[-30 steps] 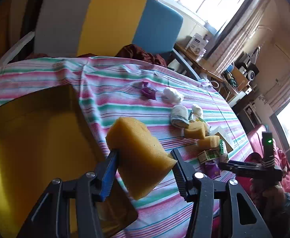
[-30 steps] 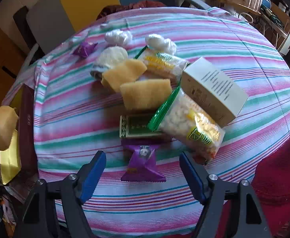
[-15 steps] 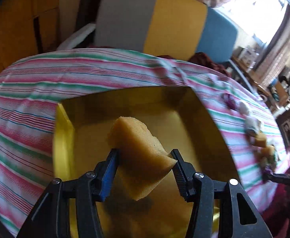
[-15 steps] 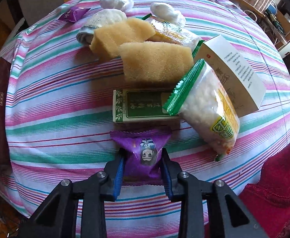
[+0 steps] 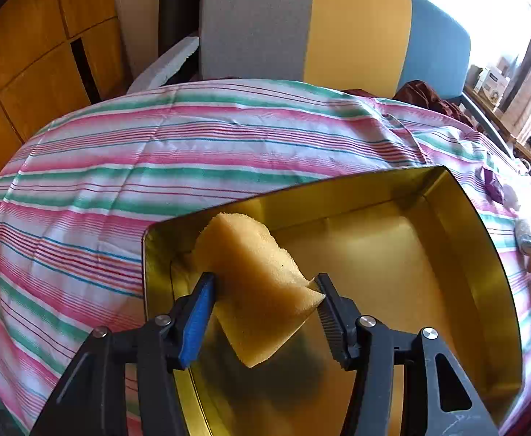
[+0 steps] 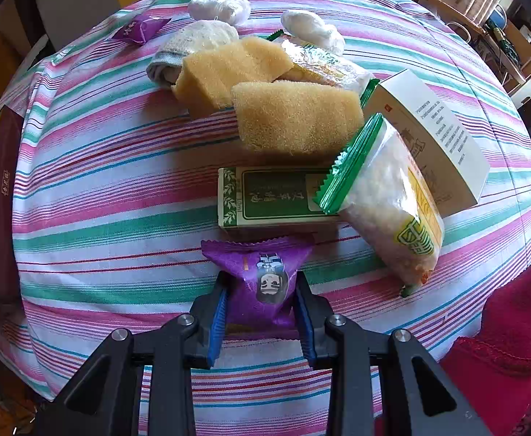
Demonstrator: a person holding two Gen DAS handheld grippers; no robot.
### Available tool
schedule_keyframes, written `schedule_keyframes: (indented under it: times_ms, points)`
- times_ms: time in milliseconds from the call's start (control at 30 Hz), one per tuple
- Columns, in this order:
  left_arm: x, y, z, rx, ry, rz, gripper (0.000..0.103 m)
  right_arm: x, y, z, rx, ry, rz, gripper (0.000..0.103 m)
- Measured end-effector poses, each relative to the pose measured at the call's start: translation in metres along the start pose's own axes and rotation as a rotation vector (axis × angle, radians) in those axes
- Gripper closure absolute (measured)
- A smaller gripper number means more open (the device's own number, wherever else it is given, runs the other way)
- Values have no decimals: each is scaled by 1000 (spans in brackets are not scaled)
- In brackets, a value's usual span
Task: Organize objects
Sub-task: 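Carry the cake into the tray with left gripper while right grasps purple packet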
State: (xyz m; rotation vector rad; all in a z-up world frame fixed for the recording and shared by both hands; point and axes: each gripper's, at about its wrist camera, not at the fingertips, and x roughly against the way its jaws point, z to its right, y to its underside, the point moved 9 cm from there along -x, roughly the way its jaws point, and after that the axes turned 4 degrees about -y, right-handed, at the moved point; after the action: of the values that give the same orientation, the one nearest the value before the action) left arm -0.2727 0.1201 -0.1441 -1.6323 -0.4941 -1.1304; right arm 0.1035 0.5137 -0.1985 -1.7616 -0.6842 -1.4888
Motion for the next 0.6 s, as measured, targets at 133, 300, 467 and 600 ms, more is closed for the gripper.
schedule_keyframes:
  times_ms: [133,300,467,600]
  points:
    - [3,0,-5,3,-30,8,36,-2,1,2,-1,-2,2,70]
    - [20,-1,-9,-1,-35,51,27,-4,3,4,1,-2,6,70]
    - [47,-1,-19,44,-46,115,26,-5,6,3,18,-6,18,70]
    - [79,16,-26,126,-29,174,26,-5,10,-2,42,-13,29,70]
